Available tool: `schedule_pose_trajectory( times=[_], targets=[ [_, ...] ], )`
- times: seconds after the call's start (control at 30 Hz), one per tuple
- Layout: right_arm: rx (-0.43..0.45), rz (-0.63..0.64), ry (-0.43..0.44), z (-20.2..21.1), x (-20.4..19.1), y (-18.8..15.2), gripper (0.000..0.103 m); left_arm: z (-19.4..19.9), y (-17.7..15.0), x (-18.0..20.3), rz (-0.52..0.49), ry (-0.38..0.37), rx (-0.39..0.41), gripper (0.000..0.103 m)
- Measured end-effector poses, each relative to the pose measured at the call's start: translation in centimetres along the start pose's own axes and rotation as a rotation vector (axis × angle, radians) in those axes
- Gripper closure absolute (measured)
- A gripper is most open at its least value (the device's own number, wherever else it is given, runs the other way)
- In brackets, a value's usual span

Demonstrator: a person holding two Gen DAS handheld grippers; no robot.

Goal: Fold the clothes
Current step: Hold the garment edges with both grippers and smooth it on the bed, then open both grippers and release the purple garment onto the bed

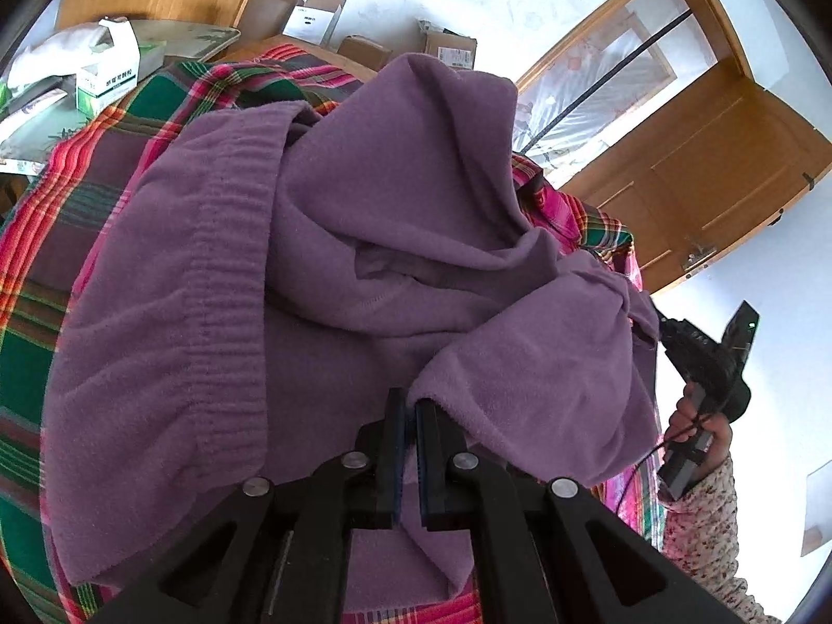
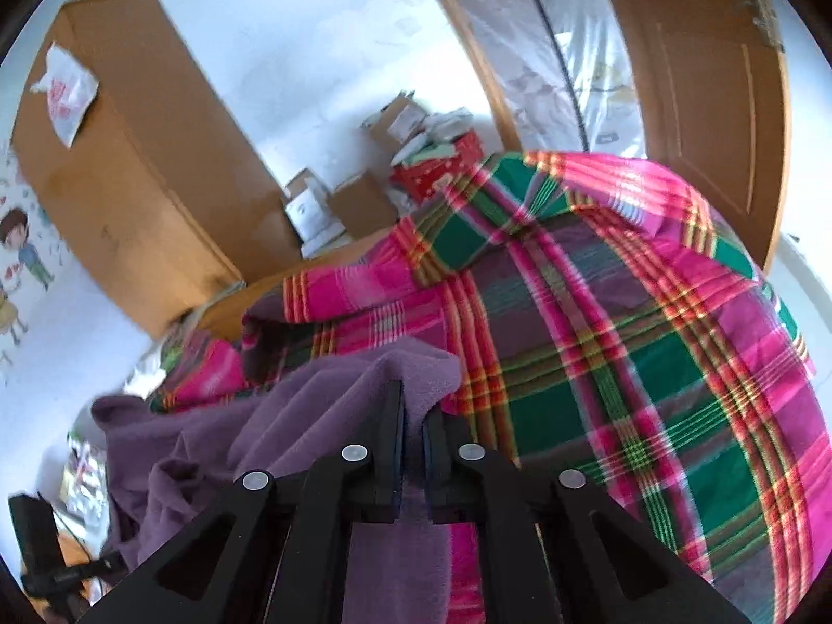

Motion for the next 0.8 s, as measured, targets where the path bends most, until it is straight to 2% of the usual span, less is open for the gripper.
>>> schedule_pose_trajectory(
  times=[0.17, 0.3, 0.43, 0.53, 0.63, 0.8],
  targets=[
    [-0.009, -0.026, -0.005, 1.3, 0.2, -1.3, 0.075, 1.0, 0.0, -0.5, 0.011, -0.002, 0.006, 0.099],
    [0.033, -0.042, 0.0, 4.5, 0.0, -2.4, 0.073, 3.0, -0.1, -1.0, 0.014, -0.006, 0.039, 0.09],
    [0.061, -0.051, 0.032, 7.6, -1.3, -4.0, 0.073, 5.4, -0.2, -2.0, 0.013, 0.014, 0.089, 0.086],
    [0.06, -0.044, 0.071, 9.6, -3.0, -5.8, 0.073, 7.1, -0.4, -3.8, 0.03, 0.061, 0.128, 0.081],
    [0.006, -0.042, 0.124, 9.4, -5.3, -9.0, 0.072, 8.4, -0.9, -5.6, 0.032, 0.126, 0.157, 0.076],
    [-0.094, -0.041, 0.213, 8.9, -9.1, -14.4, 0.07, 9.2, -2.2, -8.0, 0.014, 0.23, 0.173, 0.075]
  ],
)
Point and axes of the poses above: each gripper's, at about its wrist camera, not at the fingertips, and z roughly against the way its jaws point, x to its right, y to its top, the point moved 10 cm from there along -z, roughly the way its jaws point, and after that the axes turned 4 degrees about z, right-handed, at the moved point
